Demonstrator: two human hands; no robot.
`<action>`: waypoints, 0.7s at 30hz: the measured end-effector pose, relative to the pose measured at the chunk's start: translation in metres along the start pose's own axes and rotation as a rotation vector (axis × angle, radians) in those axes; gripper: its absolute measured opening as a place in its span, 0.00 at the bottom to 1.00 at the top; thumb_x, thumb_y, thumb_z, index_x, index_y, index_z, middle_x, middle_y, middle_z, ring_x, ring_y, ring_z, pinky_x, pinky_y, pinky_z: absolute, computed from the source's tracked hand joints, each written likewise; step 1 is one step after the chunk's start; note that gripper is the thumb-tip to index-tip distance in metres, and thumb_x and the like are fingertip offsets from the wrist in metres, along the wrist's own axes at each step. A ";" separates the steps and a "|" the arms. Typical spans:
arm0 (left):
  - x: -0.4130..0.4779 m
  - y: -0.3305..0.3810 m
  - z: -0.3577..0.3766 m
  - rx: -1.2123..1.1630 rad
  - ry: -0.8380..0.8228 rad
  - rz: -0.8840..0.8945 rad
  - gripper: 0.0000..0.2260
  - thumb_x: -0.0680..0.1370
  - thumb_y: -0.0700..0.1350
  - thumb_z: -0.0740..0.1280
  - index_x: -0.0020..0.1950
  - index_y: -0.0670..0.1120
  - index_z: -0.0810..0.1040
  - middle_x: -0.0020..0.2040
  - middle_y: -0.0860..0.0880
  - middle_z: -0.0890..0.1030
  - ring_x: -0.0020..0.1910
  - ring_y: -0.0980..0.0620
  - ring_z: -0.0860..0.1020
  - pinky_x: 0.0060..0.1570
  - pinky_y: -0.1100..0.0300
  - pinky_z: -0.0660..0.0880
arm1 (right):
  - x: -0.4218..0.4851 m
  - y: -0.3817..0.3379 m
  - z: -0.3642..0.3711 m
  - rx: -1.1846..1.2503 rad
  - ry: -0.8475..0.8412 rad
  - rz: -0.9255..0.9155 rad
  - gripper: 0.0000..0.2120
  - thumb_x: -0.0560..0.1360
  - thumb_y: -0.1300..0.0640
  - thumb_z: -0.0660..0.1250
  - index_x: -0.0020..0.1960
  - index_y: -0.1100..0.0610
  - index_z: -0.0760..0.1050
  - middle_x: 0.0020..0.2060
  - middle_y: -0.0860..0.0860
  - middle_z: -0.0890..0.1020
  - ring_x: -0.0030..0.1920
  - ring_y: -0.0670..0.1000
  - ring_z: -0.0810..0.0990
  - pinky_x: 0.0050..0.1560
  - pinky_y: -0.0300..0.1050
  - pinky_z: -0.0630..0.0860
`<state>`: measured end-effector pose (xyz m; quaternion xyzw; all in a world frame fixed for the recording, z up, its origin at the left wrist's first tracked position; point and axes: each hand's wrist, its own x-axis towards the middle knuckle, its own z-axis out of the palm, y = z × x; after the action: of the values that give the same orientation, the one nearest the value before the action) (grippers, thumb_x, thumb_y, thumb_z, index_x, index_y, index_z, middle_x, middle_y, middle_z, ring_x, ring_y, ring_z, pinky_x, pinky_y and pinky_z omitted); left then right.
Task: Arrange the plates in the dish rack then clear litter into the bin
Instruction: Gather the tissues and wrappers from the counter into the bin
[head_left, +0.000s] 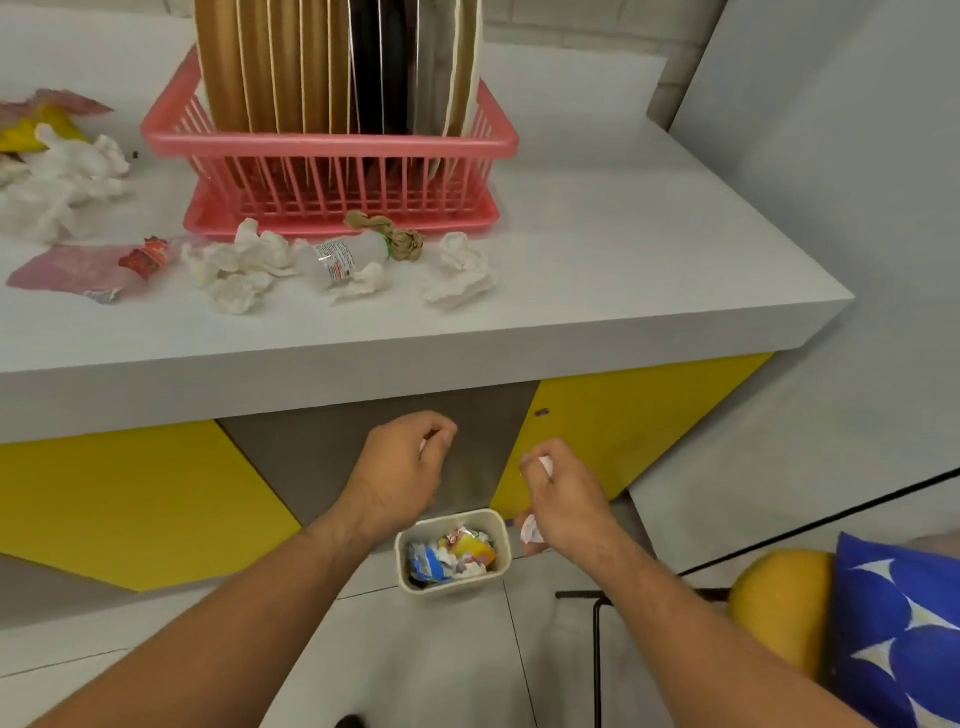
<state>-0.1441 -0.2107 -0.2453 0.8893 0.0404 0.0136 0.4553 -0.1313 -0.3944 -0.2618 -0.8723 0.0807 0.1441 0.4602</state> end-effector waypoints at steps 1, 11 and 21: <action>0.000 -0.010 0.008 0.009 -0.011 -0.003 0.07 0.81 0.44 0.61 0.49 0.50 0.79 0.40 0.56 0.79 0.35 0.57 0.77 0.36 0.66 0.72 | 0.001 0.011 0.006 0.005 0.008 0.014 0.06 0.81 0.49 0.59 0.51 0.50 0.72 0.40 0.52 0.75 0.40 0.58 0.81 0.31 0.55 0.82; 0.026 -0.176 0.125 0.273 -0.298 -0.118 0.18 0.82 0.53 0.54 0.38 0.47 0.74 0.35 0.49 0.78 0.36 0.50 0.76 0.38 0.55 0.73 | 0.072 0.147 0.106 -0.029 0.108 0.133 0.15 0.82 0.57 0.52 0.48 0.61 0.75 0.42 0.55 0.78 0.38 0.49 0.75 0.34 0.37 0.70; 0.059 -0.369 0.297 0.510 -0.718 -0.133 0.13 0.80 0.45 0.58 0.61 0.40 0.73 0.61 0.39 0.72 0.59 0.40 0.72 0.58 0.50 0.71 | 0.157 0.323 0.197 -0.230 -0.126 0.125 0.06 0.77 0.53 0.66 0.53 0.50 0.71 0.45 0.49 0.78 0.43 0.48 0.76 0.37 0.37 0.70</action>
<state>-0.0892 -0.2315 -0.7190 0.9170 -0.0612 -0.3360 0.2063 -0.1059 -0.4152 -0.6702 -0.9019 0.0888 0.2351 0.3514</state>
